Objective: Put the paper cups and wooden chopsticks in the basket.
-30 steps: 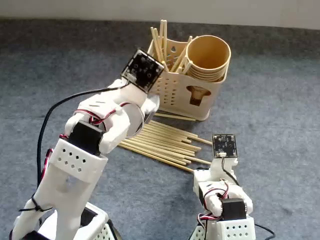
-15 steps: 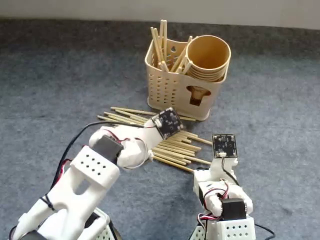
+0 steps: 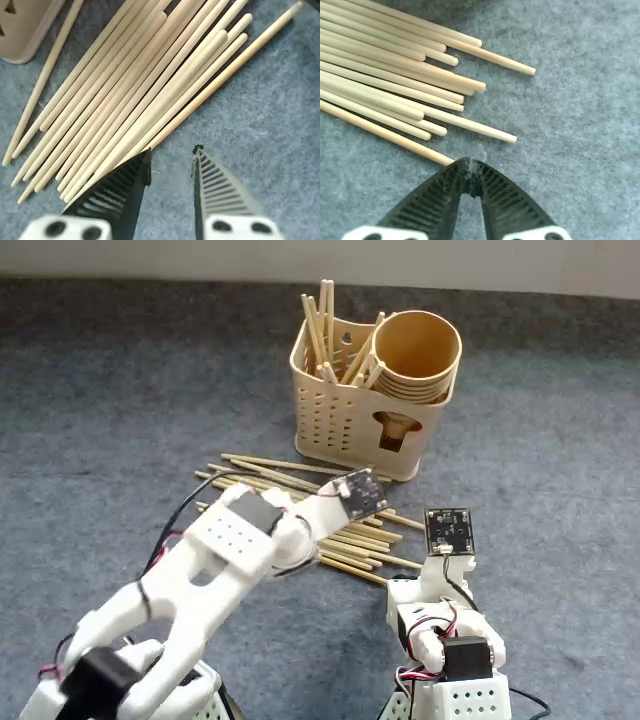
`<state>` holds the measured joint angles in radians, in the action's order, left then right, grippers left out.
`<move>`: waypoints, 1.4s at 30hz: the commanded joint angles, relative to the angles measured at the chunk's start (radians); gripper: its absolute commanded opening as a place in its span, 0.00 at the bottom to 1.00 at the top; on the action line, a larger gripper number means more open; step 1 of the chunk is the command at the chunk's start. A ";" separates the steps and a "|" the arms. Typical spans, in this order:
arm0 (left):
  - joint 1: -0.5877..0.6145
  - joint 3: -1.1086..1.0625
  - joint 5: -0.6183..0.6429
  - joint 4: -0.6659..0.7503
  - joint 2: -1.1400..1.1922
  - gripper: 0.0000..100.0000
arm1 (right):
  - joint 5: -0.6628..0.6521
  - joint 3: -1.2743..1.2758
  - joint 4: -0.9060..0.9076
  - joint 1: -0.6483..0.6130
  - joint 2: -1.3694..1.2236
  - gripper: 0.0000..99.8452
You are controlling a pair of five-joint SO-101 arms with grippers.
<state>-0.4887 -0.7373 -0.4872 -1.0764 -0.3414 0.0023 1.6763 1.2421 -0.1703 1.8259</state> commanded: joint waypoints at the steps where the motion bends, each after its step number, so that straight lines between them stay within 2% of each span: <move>1: -0.015 0.160 -0.074 0.008 0.163 0.15 | -0.002 0.140 0.008 0.010 0.018 0.00; 13: 0.048 0.390 -0.129 0.008 0.490 0.14 | -0.002 0.140 0.008 0.010 0.018 0.00; 17: 0.053 0.392 -0.152 0.006 0.527 0.07 | -0.002 0.140 0.008 0.010 0.018 0.00; 23: 0.044 0.418 -0.160 -0.078 0.522 0.01 | -0.002 0.140 0.008 0.010 0.018 0.00; 33: 0.042 0.418 -0.157 -0.195 0.361 0.01 | -0.002 0.140 0.008 0.010 0.018 0.00; 42: 0.045 0.423 -0.048 -0.209 0.197 0.01 | -0.002 0.140 0.008 0.010 0.018 0.00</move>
<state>-0.4549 -0.3552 -0.5823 -1.2789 -0.0315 0.0023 1.6763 1.2421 -0.1703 1.8259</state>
